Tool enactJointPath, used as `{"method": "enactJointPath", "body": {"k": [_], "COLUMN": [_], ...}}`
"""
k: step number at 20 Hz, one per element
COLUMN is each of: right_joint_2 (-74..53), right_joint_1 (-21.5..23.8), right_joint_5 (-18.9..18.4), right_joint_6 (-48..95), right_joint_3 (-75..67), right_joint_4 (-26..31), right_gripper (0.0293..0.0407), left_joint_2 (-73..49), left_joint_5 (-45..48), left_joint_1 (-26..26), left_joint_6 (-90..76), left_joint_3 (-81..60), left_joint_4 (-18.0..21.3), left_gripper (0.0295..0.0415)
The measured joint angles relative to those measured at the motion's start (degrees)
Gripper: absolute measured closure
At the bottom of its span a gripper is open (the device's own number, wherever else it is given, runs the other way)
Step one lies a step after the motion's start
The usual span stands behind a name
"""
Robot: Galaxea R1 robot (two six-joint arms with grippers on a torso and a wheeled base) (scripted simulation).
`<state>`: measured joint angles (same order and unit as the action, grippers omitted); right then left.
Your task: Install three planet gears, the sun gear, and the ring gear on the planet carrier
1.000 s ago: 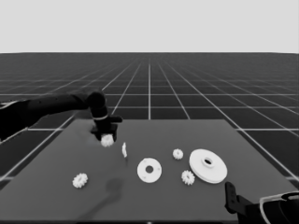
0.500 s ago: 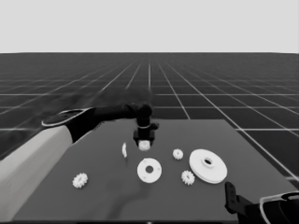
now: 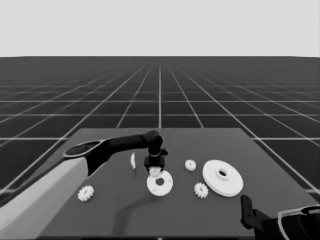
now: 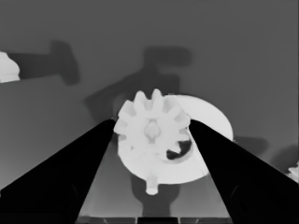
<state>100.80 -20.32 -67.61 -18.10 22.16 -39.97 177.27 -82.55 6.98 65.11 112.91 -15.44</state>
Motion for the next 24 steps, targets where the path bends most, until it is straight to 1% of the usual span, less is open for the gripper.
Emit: {"method": "enactJointPath", "body": {"k": [1,2,3,9,10,11,12,13,15,19,20,21,22,23,24], "right_joint_2": [0.0,0.0,0.0,0.0,0.0,0.0,0.0,0.0,0.0,0.0,0.0,0.0,0.0,0.0,0.0], "right_joint_1": [0.0,0.0,0.0,0.0,0.0,0.0,0.0,0.0,0.0,0.0,0.0,0.0,0.0,0.0,0.0], "right_joint_5": [0.0,0.0,0.0,0.0,0.0,0.0,0.0,0.0,0.0,0.0,0.0,0.0,0.0,0.0,0.0], "right_joint_6": [0.0,0.0,0.0,0.0,0.0,0.0,0.0,0.0,0.0,0.0,0.0,0.0,0.0,0.0,0.0], "right_joint_3": [0.0,0.0,0.0,0.0,0.0,0.0,0.0,0.0,0.0,0.0,0.0,0.0,0.0,0.0,0.0], "right_joint_4": [0.0,0.0,0.0,0.0,0.0,0.0,0.0,0.0,0.0,0.0,0.0,0.0,0.0,0.0,0.0], "right_gripper": [0.0315,0.0315,0.0315,0.0315,0.0315,0.0315,0.0315,0.0315,0.0315,0.0315,0.0315,0.0315,0.0315,0.0315,0.0315], "left_joint_2": [0.0,0.0,0.0,0.0,-3.1,-3.8,-3.6,-3.4,-3.1,-2.9,-18.8,-37.2,-47.7,-53.3,-56.2], "left_joint_5": [0.0,0.0,0.0,0.0,-4.7,-6.3,-7.0,-7.4,-7.8,-8.0,-7.6,-7.9,-8.2,-8.5,-8.6], "left_joint_1": [0.0,0.0,0.0,0.0,-5.3,-11.4,-15.0,-17.0,-18.7,-19.3,-19.5,-19.7,-19.8,-20.0,-20.1], "left_joint_6": [0.0,0.0,0.0,0.0,4.9,6.4,6.3,6.0,5.5,5.1,14.1,11.5,4.5,-1.4,-5.2], "left_joint_3": [0.0,0.1,0.1,0.1,-9.0,-11.4,-11.2,-10.6,-9.8,-9.2,-35.5,-50.1,-53.0,-52.6,-51.6], "left_joint_4": [0.0,0.0,0.0,0.0,5.9,10.6,13.6,15.3,16.9,17.6,17.8,17.9,18.0,18.0,18.0], "left_gripper": [0.0339,0.033,0.0327,0.0326,0.0326,0.0326,0.0326,0.0326,0.0326,0.0326,0.0326,0.0326,0.0326,0.0326,0.0326]}}
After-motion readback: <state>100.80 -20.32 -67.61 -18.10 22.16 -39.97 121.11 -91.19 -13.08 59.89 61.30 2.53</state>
